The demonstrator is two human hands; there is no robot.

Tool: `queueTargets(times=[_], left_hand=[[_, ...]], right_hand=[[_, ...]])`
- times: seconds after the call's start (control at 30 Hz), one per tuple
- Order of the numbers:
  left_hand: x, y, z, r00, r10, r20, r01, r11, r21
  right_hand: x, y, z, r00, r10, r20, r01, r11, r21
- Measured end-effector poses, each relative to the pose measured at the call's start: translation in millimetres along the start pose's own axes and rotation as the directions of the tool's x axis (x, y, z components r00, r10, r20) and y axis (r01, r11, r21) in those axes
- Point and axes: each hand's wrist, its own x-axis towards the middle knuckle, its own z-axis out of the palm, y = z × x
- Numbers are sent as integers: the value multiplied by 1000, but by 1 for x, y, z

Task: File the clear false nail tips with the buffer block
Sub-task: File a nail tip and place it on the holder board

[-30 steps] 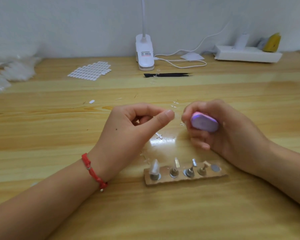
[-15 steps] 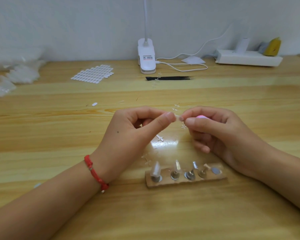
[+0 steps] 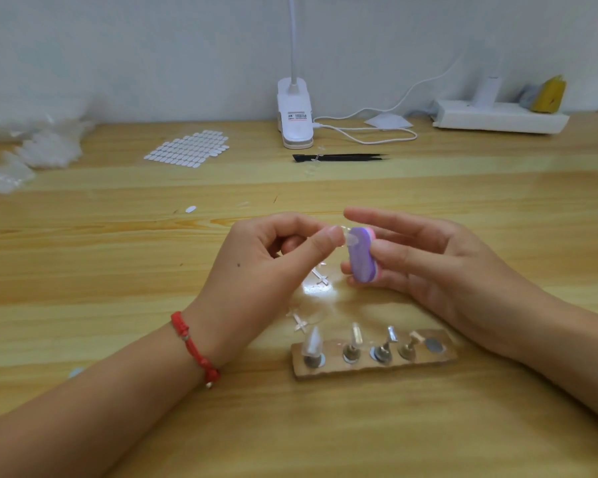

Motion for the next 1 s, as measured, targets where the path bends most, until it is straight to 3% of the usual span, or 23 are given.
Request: queueTargets(times=[0.17,0.27,0.37,0.47,0.57,0.73,1.0], left_hand=[[-3,1,2,990,66,125,-85,985,151],[-1,-3,0,995,93,28,-97,979,182],[6,-4,-7,989,24,-146,-13,997,76],[10,-2,-13,977,-11,-215,5,1000,-27],[6,3,-8,991,11,-135,-18,999,-48],[-2,10,0,998,13,69,-11,1000,-22],[-6,14,0,987,-9,159,15,999,-34]], right_hand=[[-1,2,1,1000,-26,1,26,993,-117],[-1,1,2,999,-5,38,11,989,-150],[-4,0,3,997,23,68,-11,984,-176],[0,-1,2,1000,4,2,-4,999,-40],[2,-5,5,999,30,-33,-28,998,56],[-5,-4,6,997,-72,6,71,952,-297],[-3,-2,6,995,-82,-62,65,970,-234]])
